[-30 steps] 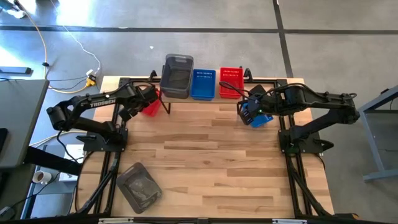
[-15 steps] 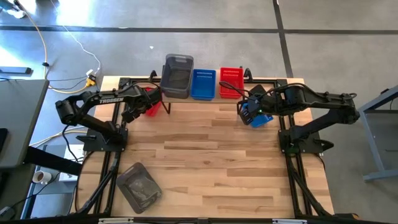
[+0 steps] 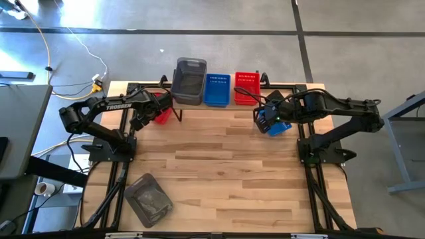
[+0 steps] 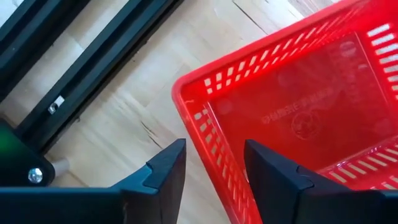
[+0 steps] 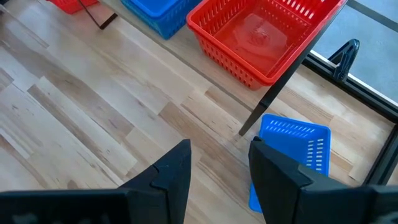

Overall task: Stack baskets on shelf by color
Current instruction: Stack the red bin on top of the red bin on the shelf

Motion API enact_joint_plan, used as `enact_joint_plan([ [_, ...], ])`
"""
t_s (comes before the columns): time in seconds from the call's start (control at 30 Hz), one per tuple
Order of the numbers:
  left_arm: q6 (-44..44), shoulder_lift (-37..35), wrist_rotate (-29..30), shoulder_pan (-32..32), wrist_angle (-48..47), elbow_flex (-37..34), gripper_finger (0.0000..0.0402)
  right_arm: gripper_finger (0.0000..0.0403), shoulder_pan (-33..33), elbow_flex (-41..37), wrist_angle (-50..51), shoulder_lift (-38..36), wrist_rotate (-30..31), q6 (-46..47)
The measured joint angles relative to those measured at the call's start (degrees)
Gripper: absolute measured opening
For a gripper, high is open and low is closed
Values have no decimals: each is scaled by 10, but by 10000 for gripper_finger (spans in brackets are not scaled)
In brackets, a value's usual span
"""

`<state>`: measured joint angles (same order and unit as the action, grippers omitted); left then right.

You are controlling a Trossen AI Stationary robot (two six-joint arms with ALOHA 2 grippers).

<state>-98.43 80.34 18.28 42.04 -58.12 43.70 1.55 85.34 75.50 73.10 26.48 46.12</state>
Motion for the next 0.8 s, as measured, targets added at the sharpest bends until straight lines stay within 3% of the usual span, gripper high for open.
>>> enact_joint_plan([
  [0.57,-36,0,-26,0,-4,-1,107,145,0,0,0,0,0,3],
  [0.8,-34,1,-26,0,-3,-1,61,145,0,0,0,0,-1,3],
])
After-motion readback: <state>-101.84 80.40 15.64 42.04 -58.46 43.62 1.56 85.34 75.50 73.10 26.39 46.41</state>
